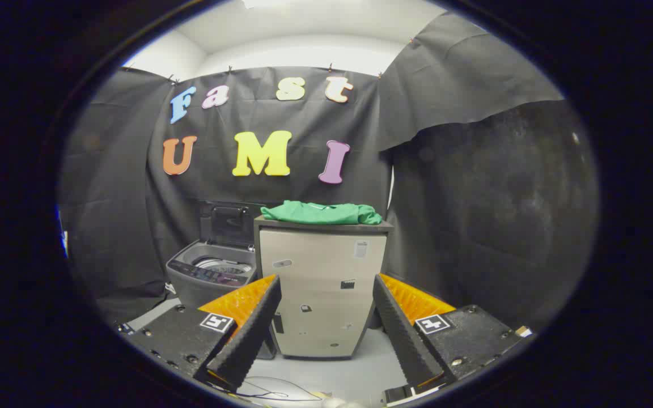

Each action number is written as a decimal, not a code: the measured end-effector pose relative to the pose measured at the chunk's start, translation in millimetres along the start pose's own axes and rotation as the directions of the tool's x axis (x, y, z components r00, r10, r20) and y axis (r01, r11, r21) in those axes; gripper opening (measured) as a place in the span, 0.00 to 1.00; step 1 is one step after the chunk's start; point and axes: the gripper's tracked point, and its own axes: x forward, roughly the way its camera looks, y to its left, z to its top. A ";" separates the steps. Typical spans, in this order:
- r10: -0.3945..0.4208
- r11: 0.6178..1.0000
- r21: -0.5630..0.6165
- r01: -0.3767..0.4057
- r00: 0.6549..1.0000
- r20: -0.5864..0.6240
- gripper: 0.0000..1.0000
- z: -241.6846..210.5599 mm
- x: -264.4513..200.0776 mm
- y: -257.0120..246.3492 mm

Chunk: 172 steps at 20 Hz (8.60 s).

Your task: Put the clothes into the washing machine and then close the washing machine lid.

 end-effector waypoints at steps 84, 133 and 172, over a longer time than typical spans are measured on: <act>0.071 0.995 -0.010 -0.098 0.779 -0.623 0.92 93.6 482.6 4.6; 0.299 0.938 0.192 -0.289 0.954 -0.023 0.05 331.5 337.3 199.2; 0.478 0.878 0.242 -0.414 0.735 -0.481 0.05 134.8 467.6 454.7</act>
